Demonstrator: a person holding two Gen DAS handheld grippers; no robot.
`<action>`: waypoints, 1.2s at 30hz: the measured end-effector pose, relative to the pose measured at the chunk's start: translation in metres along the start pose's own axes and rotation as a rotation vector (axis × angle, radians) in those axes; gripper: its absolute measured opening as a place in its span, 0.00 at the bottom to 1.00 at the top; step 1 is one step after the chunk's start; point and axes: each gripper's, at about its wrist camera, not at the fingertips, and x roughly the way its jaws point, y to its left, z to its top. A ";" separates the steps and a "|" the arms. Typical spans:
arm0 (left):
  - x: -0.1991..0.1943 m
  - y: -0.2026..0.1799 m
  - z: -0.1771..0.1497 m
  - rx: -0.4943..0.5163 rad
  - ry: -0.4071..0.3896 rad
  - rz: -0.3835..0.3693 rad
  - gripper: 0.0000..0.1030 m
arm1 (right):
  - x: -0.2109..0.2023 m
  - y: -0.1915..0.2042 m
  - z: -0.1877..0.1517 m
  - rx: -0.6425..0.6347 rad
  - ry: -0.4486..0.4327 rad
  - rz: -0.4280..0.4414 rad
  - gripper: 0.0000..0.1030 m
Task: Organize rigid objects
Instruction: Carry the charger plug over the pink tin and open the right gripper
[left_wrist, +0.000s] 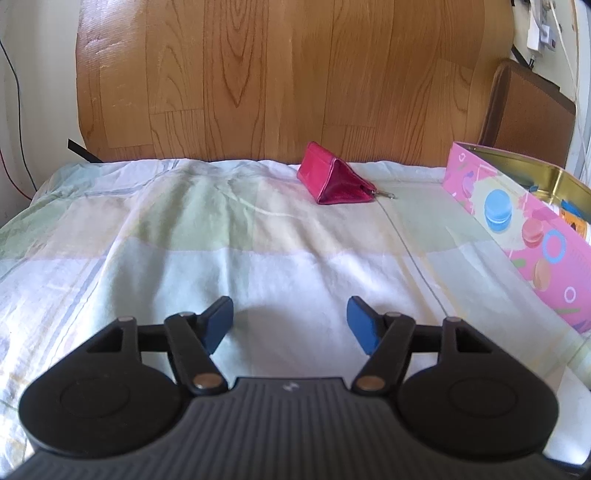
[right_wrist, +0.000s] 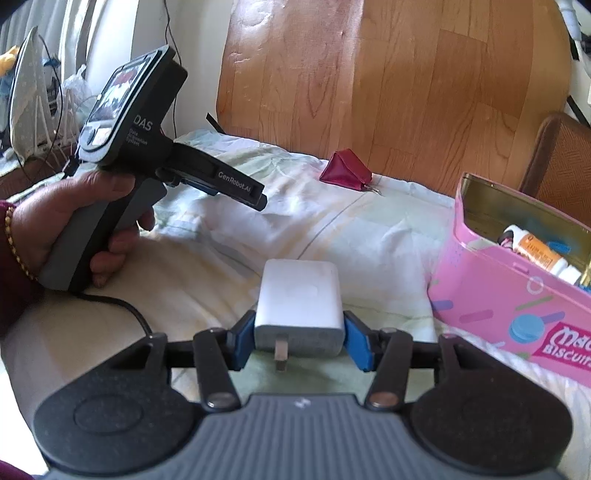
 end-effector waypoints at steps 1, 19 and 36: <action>0.001 0.000 0.000 0.001 0.004 0.002 0.68 | -0.003 0.001 -0.001 0.000 -0.002 -0.003 0.47; -0.014 -0.041 -0.007 0.056 0.030 -0.053 0.69 | -0.097 -0.124 -0.088 0.282 -0.020 -0.389 0.47; -0.060 -0.238 -0.021 0.250 0.156 -0.726 0.67 | -0.112 -0.129 -0.120 0.295 -0.155 -0.350 0.55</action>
